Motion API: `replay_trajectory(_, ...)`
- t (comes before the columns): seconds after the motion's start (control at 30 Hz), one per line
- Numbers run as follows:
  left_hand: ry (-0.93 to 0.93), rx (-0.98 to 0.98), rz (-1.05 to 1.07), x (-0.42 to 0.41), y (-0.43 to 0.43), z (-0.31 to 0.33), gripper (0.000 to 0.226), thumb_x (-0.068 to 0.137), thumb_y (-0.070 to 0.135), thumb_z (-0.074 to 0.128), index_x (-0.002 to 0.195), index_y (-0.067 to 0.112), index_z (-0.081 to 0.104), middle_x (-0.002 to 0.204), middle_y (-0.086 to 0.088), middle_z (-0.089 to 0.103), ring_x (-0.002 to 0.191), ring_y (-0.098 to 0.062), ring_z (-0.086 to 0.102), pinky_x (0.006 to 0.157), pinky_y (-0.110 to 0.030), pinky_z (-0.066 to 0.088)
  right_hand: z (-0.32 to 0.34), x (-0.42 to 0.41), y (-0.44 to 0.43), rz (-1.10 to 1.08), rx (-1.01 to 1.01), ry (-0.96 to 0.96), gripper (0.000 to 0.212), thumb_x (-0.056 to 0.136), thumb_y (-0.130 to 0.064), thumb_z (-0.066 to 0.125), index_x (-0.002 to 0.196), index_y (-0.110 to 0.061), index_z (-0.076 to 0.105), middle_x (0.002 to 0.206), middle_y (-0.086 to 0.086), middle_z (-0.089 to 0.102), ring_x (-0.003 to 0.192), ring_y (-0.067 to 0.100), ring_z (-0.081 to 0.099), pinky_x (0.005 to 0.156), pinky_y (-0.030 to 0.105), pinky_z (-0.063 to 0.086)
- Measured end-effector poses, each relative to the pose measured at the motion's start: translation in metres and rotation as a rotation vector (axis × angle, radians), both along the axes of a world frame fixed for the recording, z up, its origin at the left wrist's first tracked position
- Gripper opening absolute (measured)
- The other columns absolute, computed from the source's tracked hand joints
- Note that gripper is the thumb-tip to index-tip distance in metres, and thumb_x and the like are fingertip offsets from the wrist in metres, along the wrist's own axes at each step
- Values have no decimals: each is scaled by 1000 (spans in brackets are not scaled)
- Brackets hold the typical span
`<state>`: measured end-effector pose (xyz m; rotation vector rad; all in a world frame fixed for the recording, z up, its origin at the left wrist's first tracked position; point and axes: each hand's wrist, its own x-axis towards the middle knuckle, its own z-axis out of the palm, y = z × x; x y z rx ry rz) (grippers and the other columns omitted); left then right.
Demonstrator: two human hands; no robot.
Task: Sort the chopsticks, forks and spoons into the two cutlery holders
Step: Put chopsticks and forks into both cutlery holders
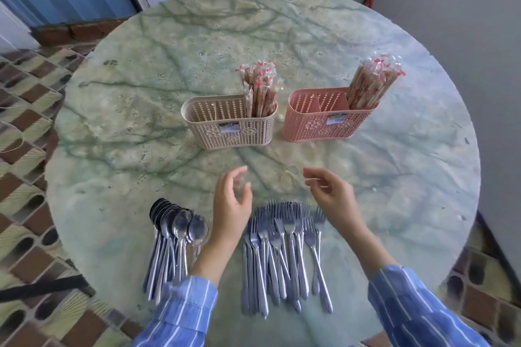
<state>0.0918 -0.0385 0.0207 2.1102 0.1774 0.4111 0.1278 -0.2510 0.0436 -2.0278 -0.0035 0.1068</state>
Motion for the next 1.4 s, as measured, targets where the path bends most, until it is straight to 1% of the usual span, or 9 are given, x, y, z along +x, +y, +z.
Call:
replay_trajectory(0.17,199,8,114,-62,-29,-32,28,81,9,74,107,11,63,100,-1,59,92,-22,57,85,-38,47,-35,-54,-27,-68,-81,187,25,87,0,61,101,-18,70,93,-3,72,79,13,67,77,23,54)
replay_trajectory(0.3,224,164,204,-88,-49,-48,42,69,21,81,105,7,64,108,-12,62,104,-28,55,92,-31,33,-50,-78,-41,-133,-131,267,32,86,-11,68,117,-9,65,103,8,67,73,6,61,68,11,46)
replay_trajectory(0.5,312,344,171,-111,-82,-49,53,63,32,87,112,23,66,131,-11,52,113,-34,50,89,-42,40,-58,-75,-35,-28,-282,340,82,72,-39,82,139,-10,46,121,11,45,108,27,53,103,37,42)
replay_trajectory(0.63,294,497,118,-112,-90,-48,53,65,44,84,113,31,68,133,-8,53,115,-33,52,86,-45,44,-52,-65,-23,43,-268,343,64,75,-26,80,129,-7,52,117,6,37,101,23,54,101,28,41)
replay_trajectory(0.73,288,550,121,-110,-90,-49,44,66,45,82,108,32,71,127,-5,56,110,-33,55,84,-46,46,-50,-58,-16,85,-256,369,51,78,-25,76,122,-6,60,119,10,52,98,13,40,85,16,32)
replay_trajectory(0.9,299,605,124,-112,-93,-57,33,70,49,78,102,39,72,125,-5,56,110,-31,52,82,-46,44,-68,-51,-5,38,-134,414,29,63,-35,78,84,-26,61,92,2,70,99,31,61,89,48,52)
replay_trajectory(1.07,269,640,124,-114,-94,-62,32,71,50,77,102,42,71,136,-7,49,122,-31,38,89,-50,41,-53,-54,4,7,-90,449,60,72,-27,83,121,-9,52,101,4,61,103,25,60,91,38,50)
replay_trajectory(1.2,263,645,127,-115,-93,-60,30,71,51,76,99,42,71,142,-7,46,130,-34,29,94,-55,38,-54,-52,12,28,-182,426,59,74,-25,81,123,-6,55,117,9,48,110,25,53,100,34,42)
replay_trajectory(1.4,288,625,91,-113,-89,-60,28,75,60,66,97,45,70,149,-4,37,136,-31,21,97,-57,33,-49,-44,17,38,-163,454,46,78,-20,77,118,-6,58,112,10,64,104,25,61,93,39,49)
